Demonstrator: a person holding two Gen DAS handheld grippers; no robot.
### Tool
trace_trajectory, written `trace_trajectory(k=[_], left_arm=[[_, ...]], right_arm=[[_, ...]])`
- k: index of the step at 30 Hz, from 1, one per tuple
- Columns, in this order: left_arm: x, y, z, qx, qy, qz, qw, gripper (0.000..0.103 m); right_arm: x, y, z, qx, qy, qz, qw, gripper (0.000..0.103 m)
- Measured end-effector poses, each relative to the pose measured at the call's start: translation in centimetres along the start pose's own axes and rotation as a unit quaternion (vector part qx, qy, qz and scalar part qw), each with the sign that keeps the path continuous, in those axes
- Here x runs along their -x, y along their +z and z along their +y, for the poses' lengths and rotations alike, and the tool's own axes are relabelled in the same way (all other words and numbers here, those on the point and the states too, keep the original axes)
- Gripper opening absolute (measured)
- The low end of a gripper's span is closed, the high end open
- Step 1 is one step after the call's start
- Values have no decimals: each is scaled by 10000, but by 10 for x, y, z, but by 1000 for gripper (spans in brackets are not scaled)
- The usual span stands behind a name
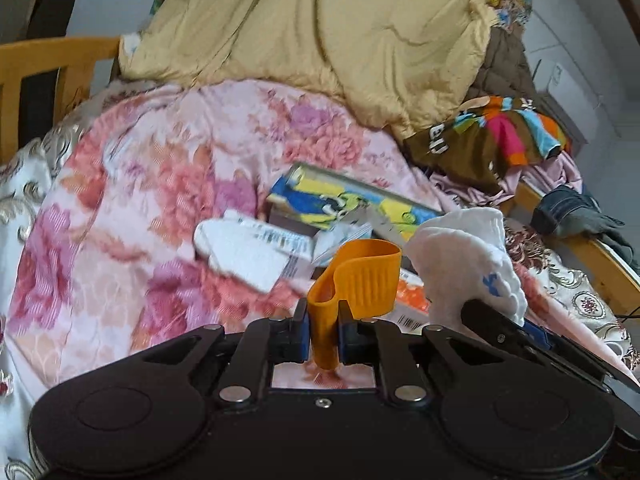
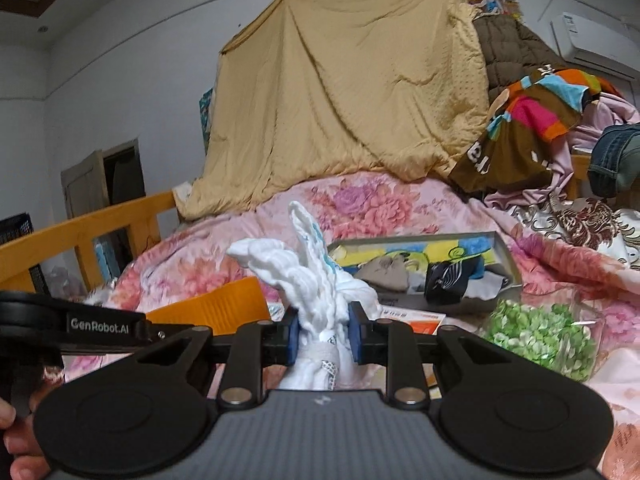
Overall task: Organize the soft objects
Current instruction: 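Lift the white cloth and orange piece and carry both toward the tray, then lower both items into the yellow tray and open both tools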
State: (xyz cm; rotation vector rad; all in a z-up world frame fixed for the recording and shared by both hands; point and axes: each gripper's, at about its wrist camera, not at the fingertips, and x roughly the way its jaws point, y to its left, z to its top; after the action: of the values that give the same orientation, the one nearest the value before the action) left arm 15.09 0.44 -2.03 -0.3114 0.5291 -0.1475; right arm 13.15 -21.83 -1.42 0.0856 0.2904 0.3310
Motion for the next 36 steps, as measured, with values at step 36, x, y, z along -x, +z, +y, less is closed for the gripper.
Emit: trace_trajectory(k=[36], left_arm=[[-232, 112, -107, -494, -510, 19, 9975, 13]], right_arm=[[-179, 80, -167, -936, -719, -15, 9930, 27]])
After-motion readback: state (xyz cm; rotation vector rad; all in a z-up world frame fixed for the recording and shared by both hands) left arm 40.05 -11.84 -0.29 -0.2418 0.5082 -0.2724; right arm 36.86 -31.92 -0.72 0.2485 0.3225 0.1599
